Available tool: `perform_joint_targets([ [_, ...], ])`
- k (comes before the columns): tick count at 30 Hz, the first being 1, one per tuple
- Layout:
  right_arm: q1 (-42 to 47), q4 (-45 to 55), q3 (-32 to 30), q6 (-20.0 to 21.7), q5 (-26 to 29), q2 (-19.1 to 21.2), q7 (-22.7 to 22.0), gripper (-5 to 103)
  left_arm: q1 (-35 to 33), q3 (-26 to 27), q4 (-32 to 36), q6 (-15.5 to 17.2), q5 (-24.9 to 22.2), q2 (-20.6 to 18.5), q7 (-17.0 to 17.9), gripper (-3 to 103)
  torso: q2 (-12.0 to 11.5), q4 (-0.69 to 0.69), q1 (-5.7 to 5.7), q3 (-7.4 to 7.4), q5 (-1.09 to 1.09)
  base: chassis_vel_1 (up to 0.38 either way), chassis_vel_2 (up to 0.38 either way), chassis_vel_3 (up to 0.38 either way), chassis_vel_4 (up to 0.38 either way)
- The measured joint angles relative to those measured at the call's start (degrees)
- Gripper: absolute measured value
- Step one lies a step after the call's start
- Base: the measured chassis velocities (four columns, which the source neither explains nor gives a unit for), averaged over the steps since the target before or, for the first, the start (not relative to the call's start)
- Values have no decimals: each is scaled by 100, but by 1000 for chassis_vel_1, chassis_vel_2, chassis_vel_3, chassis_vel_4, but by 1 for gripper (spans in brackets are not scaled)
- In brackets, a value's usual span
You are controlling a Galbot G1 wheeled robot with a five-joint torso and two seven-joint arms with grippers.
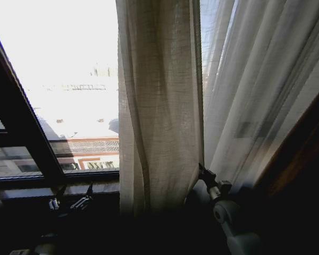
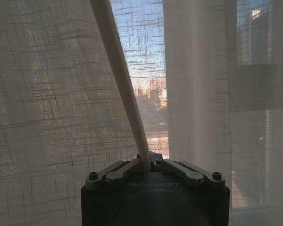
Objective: Open the curtains by pulling them apart, changing their state from closed to fully open.
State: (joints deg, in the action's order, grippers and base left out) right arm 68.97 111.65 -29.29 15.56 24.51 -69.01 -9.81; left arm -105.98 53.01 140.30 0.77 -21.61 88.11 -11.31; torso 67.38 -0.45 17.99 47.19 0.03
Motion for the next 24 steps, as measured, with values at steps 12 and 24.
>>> perform_joint_targets([
  [12,12,7,-8,0,-18,5,3,0,11,-1,-41,-24,1,-2,-4,100,0,0,0,0,-2,-356,-346,355,348],
  [24,-15,-25,17,0,-26,2,7,0,49,4,-72,-29,-1,-7,-3,100,0,1,0,0,-1,-347,-355,353,361],
])
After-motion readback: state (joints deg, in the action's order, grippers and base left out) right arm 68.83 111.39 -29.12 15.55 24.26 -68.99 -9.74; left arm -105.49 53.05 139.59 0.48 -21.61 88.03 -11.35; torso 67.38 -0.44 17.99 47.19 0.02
